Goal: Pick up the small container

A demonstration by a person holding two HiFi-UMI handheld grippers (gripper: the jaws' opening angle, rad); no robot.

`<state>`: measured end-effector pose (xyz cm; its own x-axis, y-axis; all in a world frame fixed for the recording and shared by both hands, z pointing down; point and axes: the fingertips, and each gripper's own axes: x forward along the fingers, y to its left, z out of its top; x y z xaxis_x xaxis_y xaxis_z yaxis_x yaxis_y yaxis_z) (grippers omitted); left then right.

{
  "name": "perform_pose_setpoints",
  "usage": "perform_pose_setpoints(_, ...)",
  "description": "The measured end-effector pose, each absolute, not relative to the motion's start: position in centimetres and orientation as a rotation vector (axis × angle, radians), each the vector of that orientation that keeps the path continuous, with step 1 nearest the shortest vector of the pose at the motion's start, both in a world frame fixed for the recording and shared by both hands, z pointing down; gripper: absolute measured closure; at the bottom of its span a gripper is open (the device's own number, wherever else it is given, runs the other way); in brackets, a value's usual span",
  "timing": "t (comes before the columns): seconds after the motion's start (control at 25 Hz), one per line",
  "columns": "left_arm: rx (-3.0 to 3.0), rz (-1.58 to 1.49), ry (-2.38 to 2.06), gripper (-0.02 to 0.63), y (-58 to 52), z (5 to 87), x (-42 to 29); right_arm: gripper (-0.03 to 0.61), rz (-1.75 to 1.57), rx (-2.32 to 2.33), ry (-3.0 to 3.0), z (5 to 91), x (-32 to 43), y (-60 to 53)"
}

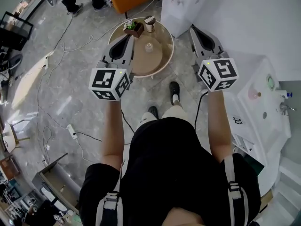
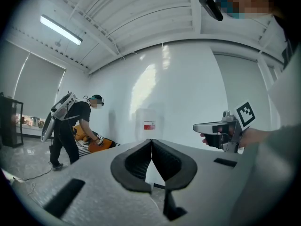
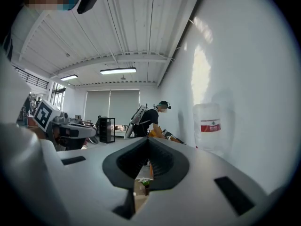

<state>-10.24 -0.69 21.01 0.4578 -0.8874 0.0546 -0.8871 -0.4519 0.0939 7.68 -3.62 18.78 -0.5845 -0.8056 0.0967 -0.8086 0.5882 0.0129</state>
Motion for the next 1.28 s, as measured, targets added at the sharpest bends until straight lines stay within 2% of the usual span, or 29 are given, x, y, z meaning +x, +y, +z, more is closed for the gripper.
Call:
perform_pose_setpoints(0.48, 2.485, -0.020, -1.827, 0.595, -8.3, 18.7, -8.0, 0.574, 0.038, 1.128, -2.872, 17.2, 7.9, -15.3)
perform_pose_setpoints(1.0, 2.342, 0.003, -1.925, 0.595, -13.3, 23.5, -3.4, 0.574, 0.150, 0.931, -2.885, 22.4, 9.9, -22.3)
perform_pose_setpoints(1.28, 2.325, 0.048, -1.861, 0.594, -14.1, 27.7, -3.2, 0.574, 0.229, 0.907, -2.831, 27.1, 9.0, -22.9)
